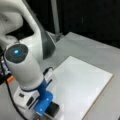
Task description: Erasing curve lines
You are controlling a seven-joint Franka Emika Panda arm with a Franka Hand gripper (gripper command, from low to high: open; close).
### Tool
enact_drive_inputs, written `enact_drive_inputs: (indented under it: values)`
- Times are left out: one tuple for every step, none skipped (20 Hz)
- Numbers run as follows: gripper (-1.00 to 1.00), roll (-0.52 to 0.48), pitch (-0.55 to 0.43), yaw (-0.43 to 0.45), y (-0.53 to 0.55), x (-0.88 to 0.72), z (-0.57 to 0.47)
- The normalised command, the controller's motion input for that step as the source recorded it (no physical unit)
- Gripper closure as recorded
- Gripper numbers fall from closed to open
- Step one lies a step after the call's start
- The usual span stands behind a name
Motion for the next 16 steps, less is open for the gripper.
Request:
enact_drive_inputs:
  values:
    - [1.00, 0.193, 0.029, 0.033, -0.29, 0.25, -0.01]
    - [1.00, 0.195, 0.018, 0.015, -0.27, 0.25, -0.01]
    - [1.00, 0.195, 0.010, -0.001, -0.25, 0.25, -0.02]
    - [1.00, 0.197, 0.001, -0.014, -0.23, 0.24, -0.03]
    - [1.00, 0.193, 0.002, -0.014, -0.21, 0.23, -0.03]
    - [1.00, 0.187, 0.002, -0.010, -0.20, 0.22, -0.02]
    - [1.00, 0.180, 0.003, -0.005, -0.19, 0.21, -0.01]
    - [1.00, 0.172, 0.005, 0.005, -0.19, 0.19, 0.01]
    - [1.00, 0.168, 0.004, 0.011, -0.18, 0.18, 0.02]
    - [1.00, 0.164, 0.003, 0.015, -0.18, 0.16, 0.03]
    - [1.00, 0.163, 0.002, 0.017, -0.18, 0.16, 0.04]
    - [1.00, 0.161, 0.002, 0.019, -0.17, 0.15, 0.05]
    - [1.00, 0.161, 0.002, 0.020, -0.17, 0.15, 0.05]
    - [1.00, 0.161, 0.003, 0.021, -0.17, 0.15, 0.04]
    - [1.00, 0.160, 0.003, 0.021, -0.17, 0.14, 0.04]
    - [1.00, 0.160, 0.004, 0.021, -0.17, 0.14, 0.04]
